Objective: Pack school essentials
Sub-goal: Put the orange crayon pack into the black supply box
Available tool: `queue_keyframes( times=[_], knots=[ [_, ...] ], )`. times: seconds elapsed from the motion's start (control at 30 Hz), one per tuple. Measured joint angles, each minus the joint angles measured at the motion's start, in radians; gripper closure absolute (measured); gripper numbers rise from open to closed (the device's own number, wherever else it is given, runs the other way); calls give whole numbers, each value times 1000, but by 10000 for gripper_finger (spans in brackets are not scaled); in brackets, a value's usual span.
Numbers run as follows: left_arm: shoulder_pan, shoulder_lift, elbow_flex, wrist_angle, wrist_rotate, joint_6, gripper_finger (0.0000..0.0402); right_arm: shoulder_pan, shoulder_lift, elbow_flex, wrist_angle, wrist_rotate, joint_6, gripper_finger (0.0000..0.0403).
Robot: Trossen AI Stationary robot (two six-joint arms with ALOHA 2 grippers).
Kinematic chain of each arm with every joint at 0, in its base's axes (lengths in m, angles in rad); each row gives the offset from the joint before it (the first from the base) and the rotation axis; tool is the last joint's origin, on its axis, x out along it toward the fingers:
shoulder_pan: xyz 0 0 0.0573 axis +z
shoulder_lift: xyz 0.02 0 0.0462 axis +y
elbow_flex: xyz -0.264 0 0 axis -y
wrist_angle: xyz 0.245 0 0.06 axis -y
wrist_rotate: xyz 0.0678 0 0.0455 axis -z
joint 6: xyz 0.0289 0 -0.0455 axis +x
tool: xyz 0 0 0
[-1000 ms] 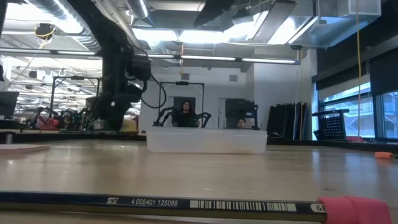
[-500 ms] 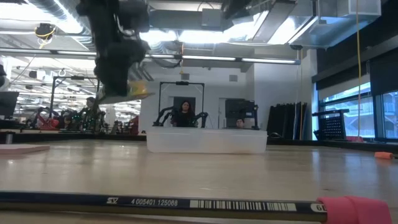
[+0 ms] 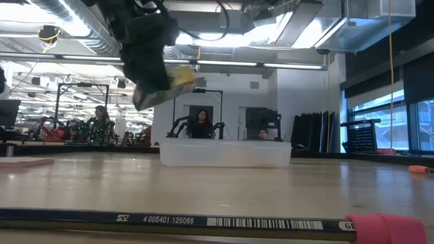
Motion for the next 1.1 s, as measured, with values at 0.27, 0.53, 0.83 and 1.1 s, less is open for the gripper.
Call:
queue_keyframes(
  times=[0.27,0.53,0.83,1.1],
  knots=[
    [-42,143,0,175,-27,20,113,11,-1,0,0,0,0,315],
    [-33,230,0,278,-64,127,113,10,-1,0,2,0,-1,315],
    [-26,290,1,274,-93,280,113,10,-1,0,4,1,-1,315],
    [-26,292,2,272,-92,304,113,10,-1,0,5,1,-4,315]
  ],
)
